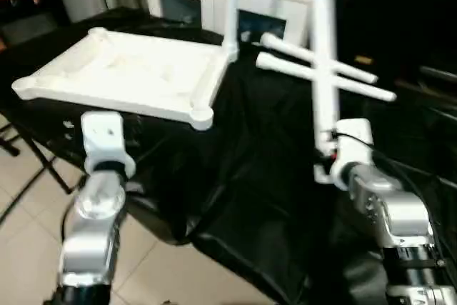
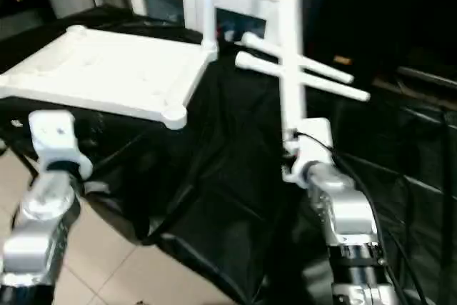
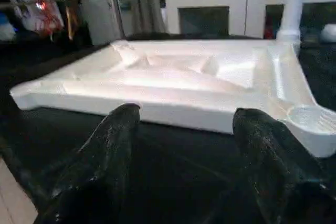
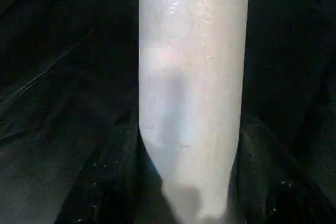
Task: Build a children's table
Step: Move to table
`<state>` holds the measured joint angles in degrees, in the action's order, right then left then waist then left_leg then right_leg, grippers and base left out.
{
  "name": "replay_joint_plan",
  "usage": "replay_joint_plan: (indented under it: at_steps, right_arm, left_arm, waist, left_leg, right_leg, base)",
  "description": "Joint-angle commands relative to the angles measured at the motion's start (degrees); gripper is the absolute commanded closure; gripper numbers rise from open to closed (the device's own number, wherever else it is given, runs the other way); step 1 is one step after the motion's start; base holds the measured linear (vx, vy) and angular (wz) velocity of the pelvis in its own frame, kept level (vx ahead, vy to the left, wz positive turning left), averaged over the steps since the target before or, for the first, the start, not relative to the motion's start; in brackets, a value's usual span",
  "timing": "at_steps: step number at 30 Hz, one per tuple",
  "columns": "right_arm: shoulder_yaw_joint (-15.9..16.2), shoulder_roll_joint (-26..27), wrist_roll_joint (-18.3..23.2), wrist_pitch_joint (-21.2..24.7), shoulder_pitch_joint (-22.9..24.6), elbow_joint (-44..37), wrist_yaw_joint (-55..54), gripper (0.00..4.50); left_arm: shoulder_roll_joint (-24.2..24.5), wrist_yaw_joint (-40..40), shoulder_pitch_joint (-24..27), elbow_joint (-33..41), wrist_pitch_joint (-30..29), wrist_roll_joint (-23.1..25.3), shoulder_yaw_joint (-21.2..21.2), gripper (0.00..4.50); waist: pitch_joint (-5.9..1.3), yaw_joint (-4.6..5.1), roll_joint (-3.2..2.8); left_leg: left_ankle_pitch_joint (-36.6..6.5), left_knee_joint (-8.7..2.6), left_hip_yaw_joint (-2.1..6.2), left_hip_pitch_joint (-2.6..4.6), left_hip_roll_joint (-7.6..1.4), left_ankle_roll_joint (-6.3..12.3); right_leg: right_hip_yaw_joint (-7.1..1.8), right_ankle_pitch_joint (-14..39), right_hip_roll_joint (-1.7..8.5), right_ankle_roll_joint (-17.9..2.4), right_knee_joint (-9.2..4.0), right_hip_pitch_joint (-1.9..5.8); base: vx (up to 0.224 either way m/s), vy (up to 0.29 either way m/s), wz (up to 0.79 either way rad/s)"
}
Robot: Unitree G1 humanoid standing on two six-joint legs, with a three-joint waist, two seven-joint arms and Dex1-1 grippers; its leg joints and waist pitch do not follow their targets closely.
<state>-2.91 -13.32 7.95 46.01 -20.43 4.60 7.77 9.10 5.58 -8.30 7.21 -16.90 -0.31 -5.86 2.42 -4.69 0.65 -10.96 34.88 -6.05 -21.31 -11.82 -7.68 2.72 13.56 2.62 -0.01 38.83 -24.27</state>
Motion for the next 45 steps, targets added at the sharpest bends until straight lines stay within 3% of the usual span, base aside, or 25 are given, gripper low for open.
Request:
replay_joint_plan:
  at_steps: [1, 4, 5, 8, 10, 11, 12, 13, 14, 16, 18, 22, 23, 27, 30, 31, 32, 33, 34, 36, 37, 38, 42, 43, 45]
  right_arm:
    - [0.06, -0.15, 0.77, 2.18, -1.7, -1.41, 0.65, 2.55]
    - [-0.31, -0.66, 0.6, 4.04, -3.34, -2.52, 2.46, 2.55]
    - [-0.43, -0.8, 0.59, 4.3, -3.74, -2.9, 2.65, 2.55]
    - [-0.62, -1.69, 0.76, 3.53, -5.64, -3.81, 2.42, 2.55]
    - [-0.87, -1.79, 1.04, 2.84, -6.29, -3.68, 2.08, 2.55]
    - [-1.31, -1.69, 1.24, 1.95, -6.86, -3.07, 1.75, 2.55]
    - [-1.27, -1.6, 1.21, 1.77, -6.89, -3.0, 1.66, 2.55]
    - [-1.26, -1.57, 1.2, 1.72, -6.9, -2.99, 1.63, 2.55]
    - [-1.21, -1.48, 1.14, 1.59, -6.91, -2.97, 1.56, 2.55]
    - [-0.85, -0.99, 0.94, 1.94, -6.67, -3.75, 2.19, 2.55]
    - [-0.45, -0.78, 0.57, 2.12, -6.5, -4.08, 2.52, 2.55]
    - [-0.43, -0.88, 0.69, 1.96, -6.42, -4.15, 2.45, 2.55]
    - [-0.49, -0.91, 0.74, 1.87, -6.43, -4.11, 2.42, 2.55]
    - [-1.2, -0.82, 0.98, 1.17, -5.95, -3.97, 1.67, 2.55]
    - [-1.42, -0.43, 0.74, 1.45, -5.67, -4.03, 1.24, 2.55]
    - [-1.49, -0.31, 0.7, 1.5, -5.6, -4.09, 1.14, 2.55]
    - [-1.52, -0.26, 0.67, 1.61, -5.59, -4.23, 1.04, 2.55]
    - [-1.51, -0.28, 0.67, 1.68, -5.6, -4.33, 1.0, 2.55]
    - [-1.52, -0.37, 0.64, 1.66, -5.65, -4.36, 1.0, 2.55]
    - [-1.54, -0.53, 0.61, 1.61, -5.75, -4.4, 1.0, 2.55]
    - [-1.66, -0.81, 0.51, 1.64, -5.92, -4.15, 0.93, 2.55]
    - [-1.71, -0.88, 0.52, 1.67, -5.9, -4.15, 0.93, 2.55]
    - [-1.73, -0.93, 0.57, 1.71, -5.79, -4.34, 0.92, 2.55]
    - [-1.66, -0.88, 0.59, 1.8, -5.72, -4.58, 0.88, 2.55]
    - [-1.23, -0.66, 0.51, 1.37, -5.61, -4.99, 0.9, 2.55]
  left_arm:
    - [-0.08, -0.51, 0.02, 1.25, -0.04, -0.31, -0.41, 1.26]
    - [-0.05, -0.42, 0.25, 1.48, -0.14, -0.81, -0.85, 1.26]
    - [0.0, -0.44, 0.27, 1.54, -0.14, -0.95, -0.98, 1.26]
    - [0.16, -0.72, 0.26, 1.66, -0.14, -1.42, -1.52, 1.26]
    - [0.11, -0.89, 0.27, 1.66, -0.12, -1.41, -1.7, 1.26]
    - [-0.07, -1.05, 0.36, 1.73, -0.07, -1.42, -1.86, 1.26]
    - [-0.14, -1.08, 0.41, 1.79, -0.04, -1.38, -1.87, 1.26]
    - [-0.16, -1.09, 0.42, 1.81, -0.03, -1.37, -1.87, 1.26]
    - [-0.21, -1.11, 0.47, 1.86, -0.01, -1.33, -1.86, 1.26]
    - [-0.45, -1.21, 0.54, 2.24, -0.31, -1.65, -1.98, 1.26]
    - [-0.3, -1.31, 0.37, 2.46, -0.42, -1.69, -1.89, 1.26]
    - [-0.02, -1.85, 0.27, 2.73, -0.53, -1.94, -1.73, 1.26]
    - [0.0, -1.95, 0.28, 2.78, -0.54, -1.96, -1.7, 1.26]
    - [0.29, -2.69, 0.5, 3.17, -0.8, -1.95, -1.63, 1.26]
    - [0.56, -2.72, 0.27, 3.19, -1.21, -1.76, -1.61, 1.26]
    - [0.69, -2.67, 0.16, 3.21, -1.4, -1.59, -1.57, 1.26]
    - [0.64, -2.55, 0.04, 3.31, -1.61, -1.62, -1.72, 1.26]
    - [0.56, -2.46, -0.03, 3.39, -1.73, -1.68, -1.84, 1.26]
    - [0.54, -2.66, -0.11, 3.52, -1.88, -1.93, -1.87, 1.26]
    - [0.51, -3.05, -0.25, 3.75, -2.15, -2.38, -1.9, 1.26]
    - [0.67, -3.86, -0.28, 4.03, -2.4, -2.85, -1.63, 1.26]
    - [0.67, -4.11, -0.17, 4.21, -2.59, -3.02, -1.51, 1.26]
    - [0.64, -4.3, -0.09, 4.43, -2.85, -3.01, -1.32, 1.26]
    - [0.59, -4.15, -0.17, 4.52, -3.11, -2.8, -1.27, 1.26]
    - [0.64, -3.89, -0.69, 4.86, -3.97, -2.44, -0.99, 1.26]
  waist:
    - [-2.0, 0.56, -0.48]
    - [-1.22, 1.83, -0.81]
    - [-0.89, 2.47, -1.7]
    - [-0.28, 3.13, -1.76]
    - [-0.48, 3.46, -1.28]
    - [-0.58, 3.65, -0.38]
    - [-0.64, 3.78, -0.21]
    - [-1.25, 3.31, -0.14]
    - [-1.14, 3.02, -0.44]
    - [-1.82, 2.84, -0.16]
    - [-2.47, 2.76, -0.3]
    - [-3.43, 2.69, -0.44]
    - [-3.88, 2.43, -0.45]
    - [-4.69, 1.19, 0.25]
    - [-4.66, 1.48, -0.71]
    - [-4.66, 2.06, -0.22]
    - [-4.56, 1.99, 0.03]
    - [-4.5, 1.27, 0.73]
    - [-4.1, 0.4, 0.97]
    - [-4.76, -0.08, 0.1]
    - [-4.83, -0.33, -0.32]
    - [-4.53, -0.9, -0.03]
    - [-4.64, -2.85, -0.2]
    - [-4.08, -2.78, -0.24]
    - [-3.45, -2.96, -0.44]
  left_leg:
    - [-23.07, -4.43, -1.01, 1.53, 0.33, -1.73]
    - [-36.55, -5.29, -0.06, 4.65, -0.09, -0.29]
    - [-42.53, -6.9, 0.68, 5.71, -1.29, 1.76]
    - [-49.11, -9.35, 0.33, 5.8, -2.27, 2.1]
    - [-47.32, -8.0, -0.43, 6.79, -1.19, 2.05]
    - [-39.44, -4.86, -1.84, 8.0, 1.27, 2.09]
    - [-36.95, -4.44, -2.01, 7.6, 1.52, 2.44]
    - [-30.91, -4.97, -1.85, 5.1, 1.43, 3.2]
    - [-30.3, -5.38, -1.76, 4.71, 1.14, 3.37]
    - [-26.47, -6.0, -1.67, 4.32, 1.0, 3.71]
    - [-20.06, -6.68, -1.86, 4.17, 0.57, 4.99]
    - [-11.26, -6.23, -2.46, 5.59, 0.55, 8.77]
    - [-5.46, -5.52, -2.7, 6.23, 1.03, 11.73]
    - [7.82, -3.12, -2.64, 2.97, 3.87, 18.55]
    - [17.84, -2.33, -1.42, 5.98, 3.19, 20.67]
    - [20.72, -2.04, -0.41, 7.49, 2.4, 22.16]
    - [20.66, -1.66, -0.6, 7.03, 3.07, 22.76]
    - [18.89, -0.39, -1.74, 4.79, 5.38, 22.57]
    - [16.72, 0.11, -2.08, 1.99, 5.74, 20.92]
    - [24.11, 0.77, -1.88, 3.52, 3.94, 16.12]
    - [31.26, 1.45, -1.79, 4.75, 3.22, 12.83]
    - [33.58, 1.71, -2.1, 3.79, 2.98, 8.84]
    - [18.74, -0.32, -3.0, 3.05, 1.68, 1.37]
    - [13.56, -1.28, -2.64, 2.39, 1.14, -1.0]
    - [4.89, -2.23, -2.44, 3.04, 0.38, -3.9]
  right_leg:
    - [-1.21, 30.17, 2.45, 0.6, -8.68, 2.58]
    - [1.13, 33.01, 1.76, -1.41, -10.51, 3.14]
    - [2.67, 27.24, 1.73, -2.92, -10.07, 4.89]
    - [3.12, 23.46, 2.29, -3.54, -8.09, 6.79]
    - [2.82, 27.13, 2.8, -3.57, -9.53, 6.27]
    - [3.58, 39.58, 4.01, -1.18, -13.44, 5.23]
    - [3.61, 41.36, 4.34, -0.38, -13.67, 5.53]
    - [2.82, 41.32, 5.21, 0.8, -12.95, 8.11]
    - [3.13, 41.21, 5.15, 1.05, -12.95, 8.23]
    - [2.56, 34.92, 4.9, -0.9, -12.24, 8.67]
    - [1.62, 22.37, 4.11, -7.34, -10.49, 8.99]
    - [1.16, 5.1, 3.25, -17.05, -8.05, 8.73]
    - [0.76, -2.13, 2.87, -20.04, -7.04, 8.48]
    - [-0.45, -13.4, 2.2, -20.4, -5.49, 11.78]
    - [0.62, -17.01, 0.59, -18.12, -3.62, 9.18]
    - [0.46, -16.98, 0.41, -16.49, -2.81, 8.08]
    - [-0.11, -16.86, 0.55, -15.91, -3.0, 8.63]
    - [-2.13, -22.02, 0.26, -16.48, -3.11, 10.76]
    - [-4.05, -29.02, 0.15, -17.72, -2.96, 12.03]
    - [-4.57, -44.06, -1.6, -17.12, -0.36, 10.26]
    - [-4.8, -49.21, -2.25, -13.81, 0.59, 8.54]
    - [-5.66, -51.38, -1.87, -9.89, 0.26, 8.27]
    - [-6.23, -47.79, -1.01, -4.72, -0.83, 8.03]
    - [-5.94, -41.55, -0.36, -4.9, -1.49, 7.77]
    - [-5.59, -28.33, 0.58, -5.39, -2.69, 6.76]
  base:
    - [-0.04, 0.064, -0.02]
    - [-0.031, 0.091, -0.06]
    - [0.003, 0.094, -0.16]
    - [0.012, 0.054, -0.12]
    - [0.0, 0.0, 0.0]
    - [0.0, 0.0, 0.0]
    - [0.0, 0.0, 0.0]
    - [0.042, 0.023, -0.23]
    - [0.067, 0.01, -0.23]
    - [0.09, 0.013, -0.21]
    - [0.072, 0.012, -0.04]
    - [0.151, -0.003, 0.09]
    - [0.184, -0.011, 0.15]
    - [0.146, -0.013, 0.1]
    - [0.119, -0.01, 0.13]
    - [0.111, -0.017, 0.12]
    - [0.09, -0.024, 0.15]
    - [0.047, -0.002, 0.25]
    - [0.047, -0.002, 0.25]
    - [0.027, -0.013, 0.33]
    - [0.031, -0.023, 0.33]
    - [0.001, -0.022, 0.19]
    - [-0.019, -0.002, 0.05]
    - [-0.111, -0.016, 0.11]
    - [-0.159, -0.009, 0.07]
